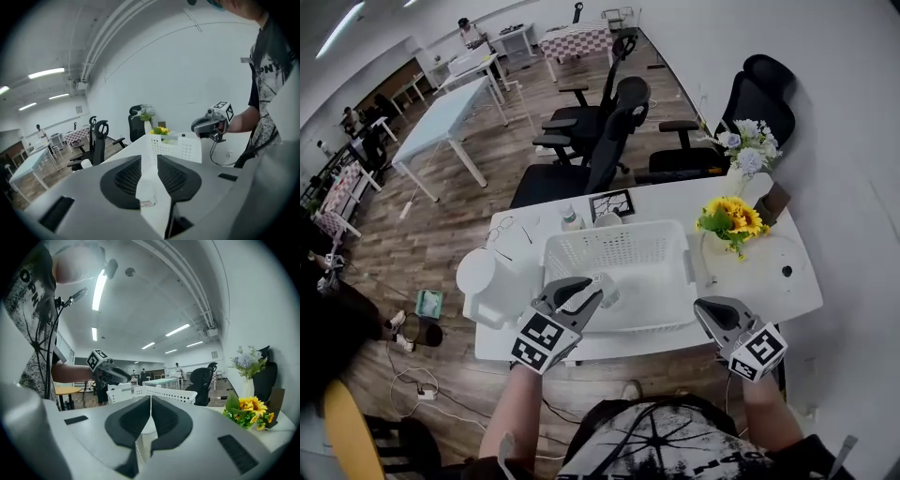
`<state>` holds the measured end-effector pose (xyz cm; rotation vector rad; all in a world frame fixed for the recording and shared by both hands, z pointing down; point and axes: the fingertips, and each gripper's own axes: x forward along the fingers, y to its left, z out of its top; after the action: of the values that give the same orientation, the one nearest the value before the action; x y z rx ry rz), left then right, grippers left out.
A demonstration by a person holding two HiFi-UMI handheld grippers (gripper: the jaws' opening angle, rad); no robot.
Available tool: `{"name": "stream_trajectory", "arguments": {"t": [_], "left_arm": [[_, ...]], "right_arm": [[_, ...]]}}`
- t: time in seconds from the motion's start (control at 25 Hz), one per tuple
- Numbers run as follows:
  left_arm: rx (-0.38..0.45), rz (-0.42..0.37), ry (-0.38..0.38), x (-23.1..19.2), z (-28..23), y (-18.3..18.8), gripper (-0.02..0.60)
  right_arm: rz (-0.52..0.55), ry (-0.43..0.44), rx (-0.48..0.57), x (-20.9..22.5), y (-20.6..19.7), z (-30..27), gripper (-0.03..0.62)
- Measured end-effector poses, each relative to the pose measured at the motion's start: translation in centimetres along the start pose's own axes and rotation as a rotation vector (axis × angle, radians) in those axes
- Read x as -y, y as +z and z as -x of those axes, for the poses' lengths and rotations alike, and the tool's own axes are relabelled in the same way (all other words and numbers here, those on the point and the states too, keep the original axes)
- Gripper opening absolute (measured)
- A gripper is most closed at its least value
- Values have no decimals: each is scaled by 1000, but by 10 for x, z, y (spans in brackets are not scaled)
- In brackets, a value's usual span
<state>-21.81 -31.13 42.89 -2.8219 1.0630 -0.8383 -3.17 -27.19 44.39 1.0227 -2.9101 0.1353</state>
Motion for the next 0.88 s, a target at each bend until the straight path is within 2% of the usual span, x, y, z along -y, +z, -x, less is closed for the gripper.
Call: {"name": "stream_trajectory", "arguments": {"t": [0.16, 0.4, 0.76, 0.88], "left_arm": [[-146, -79, -57, -9, -24, -23, 137], [-297, -85, -132, -20, -54, -63, 163], [-367, -28, -226, -22, -79, -87, 169], [-364, -20, -238, -22, -85, -86, 169]], "right_arm": [[-4, -58, -2, 6, -3, 3, 23], [-24, -130, -3, 10, -9, 6, 23], [-37, -176, -16, 10, -16, 4, 23], [-41, -176, -23, 9, -18, 3, 23]]}}
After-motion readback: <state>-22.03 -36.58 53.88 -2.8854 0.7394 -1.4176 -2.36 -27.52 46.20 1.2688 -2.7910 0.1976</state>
